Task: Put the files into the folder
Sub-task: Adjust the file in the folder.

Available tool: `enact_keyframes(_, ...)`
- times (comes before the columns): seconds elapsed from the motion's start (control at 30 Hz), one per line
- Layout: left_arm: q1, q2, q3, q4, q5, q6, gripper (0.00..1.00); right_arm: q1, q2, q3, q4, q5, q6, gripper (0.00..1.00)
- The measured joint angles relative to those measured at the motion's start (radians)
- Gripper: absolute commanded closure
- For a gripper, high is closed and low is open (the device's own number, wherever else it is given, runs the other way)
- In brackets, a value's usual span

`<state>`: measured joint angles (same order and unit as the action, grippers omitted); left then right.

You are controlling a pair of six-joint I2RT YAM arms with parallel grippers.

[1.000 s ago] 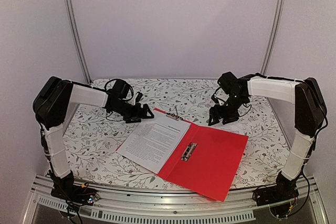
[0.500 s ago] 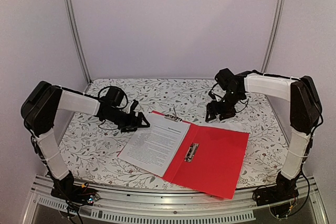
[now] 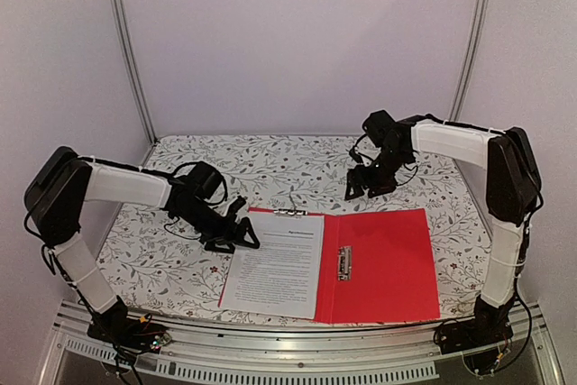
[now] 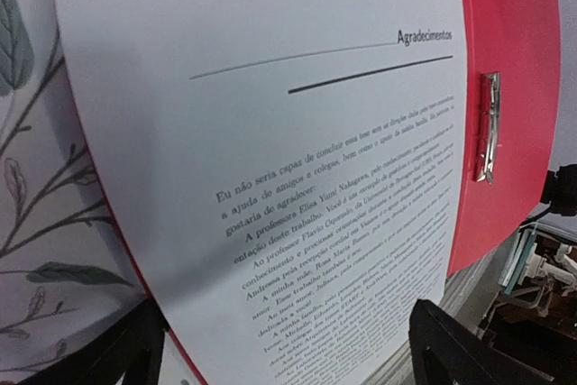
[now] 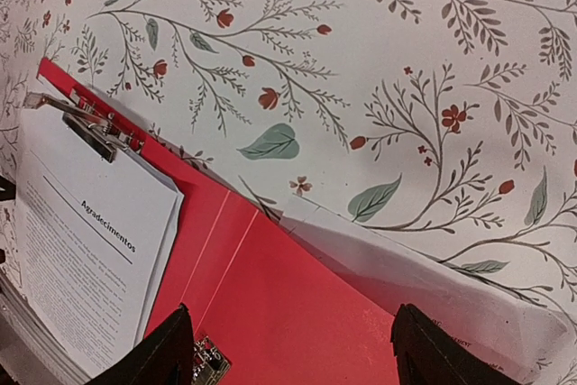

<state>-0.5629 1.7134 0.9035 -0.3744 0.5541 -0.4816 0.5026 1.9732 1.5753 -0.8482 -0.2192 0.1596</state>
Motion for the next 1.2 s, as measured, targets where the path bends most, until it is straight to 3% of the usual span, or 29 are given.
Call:
enact_keyframes(0.17,-0.032,-0.051,0.0,-0.074,-0.033,-0.001,0.04,0.0,0.032,0.029,0.007,-0.014,-0.018,0.24)
enact_keyframes(0.33,-0.033,-0.142,0.01,-0.094,-0.187,0.003,0.02,0.0,0.043,0.029,0.026,-0.048,-0.021,0.24)
enact_keyframes(0.5,-0.033,-0.08,0.087,-0.047,-0.26,0.019,0.02,0.0,0.042,0.018,0.064,-0.08,-0.02,0.24)
enact_keyframes(0.87,-0.037,0.129,0.225,0.061,-0.185,0.03,0.03,0.0,0.042,-0.021,0.104,-0.11,-0.01,0.24)
enact_keyframes(1.2,-0.065,0.211,0.303,0.08,-0.109,0.043,0.03,0.0,0.042,-0.042,0.13,-0.119,0.008,0.24)
